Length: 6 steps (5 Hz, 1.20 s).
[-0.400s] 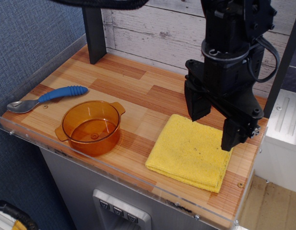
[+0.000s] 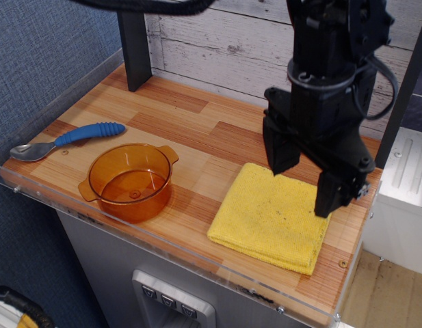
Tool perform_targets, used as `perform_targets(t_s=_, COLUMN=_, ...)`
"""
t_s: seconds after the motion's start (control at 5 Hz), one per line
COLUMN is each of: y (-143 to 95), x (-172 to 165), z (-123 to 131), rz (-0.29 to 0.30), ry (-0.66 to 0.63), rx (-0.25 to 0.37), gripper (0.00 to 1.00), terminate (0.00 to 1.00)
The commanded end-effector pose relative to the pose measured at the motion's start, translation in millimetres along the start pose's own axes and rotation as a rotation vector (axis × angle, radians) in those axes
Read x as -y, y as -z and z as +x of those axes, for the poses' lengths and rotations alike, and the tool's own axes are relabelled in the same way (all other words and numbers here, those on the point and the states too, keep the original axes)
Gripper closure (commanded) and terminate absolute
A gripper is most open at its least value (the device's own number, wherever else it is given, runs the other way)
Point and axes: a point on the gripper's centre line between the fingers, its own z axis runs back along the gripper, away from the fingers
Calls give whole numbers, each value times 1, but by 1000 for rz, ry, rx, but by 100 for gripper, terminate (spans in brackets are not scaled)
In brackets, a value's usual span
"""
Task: PICK UP THE SPOON AND KEEP ANOTHER SIDE OF THE TABLE
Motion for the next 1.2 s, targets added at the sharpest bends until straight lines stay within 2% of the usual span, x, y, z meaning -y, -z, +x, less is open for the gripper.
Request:
perform_targets(t_s=0.0, y=-18, x=-59, z=-22, rz=47, ry=112, rx=-100, gripper=0, terminate=0)
perform_targets(t_s=0.2, y=-20, x=-99, z=-48, rz=28, ry=153, rx=-85, gripper=0, terminate=0)
perform_targets(t_s=0.4, y=-19, x=-143, z=-73, rz=16, ry=125, rx=-67, gripper=0, terminate=0)
perform_targets(t_s=0.6, y=-20, x=-188, z=-91, rz=44, ry=132, rx=-113, gripper=0, terminate=0)
perform_targets(t_s=1.0, y=-5, x=-236, z=-115, rz=75, ry=159, rx=-182, gripper=0, terminate=0)
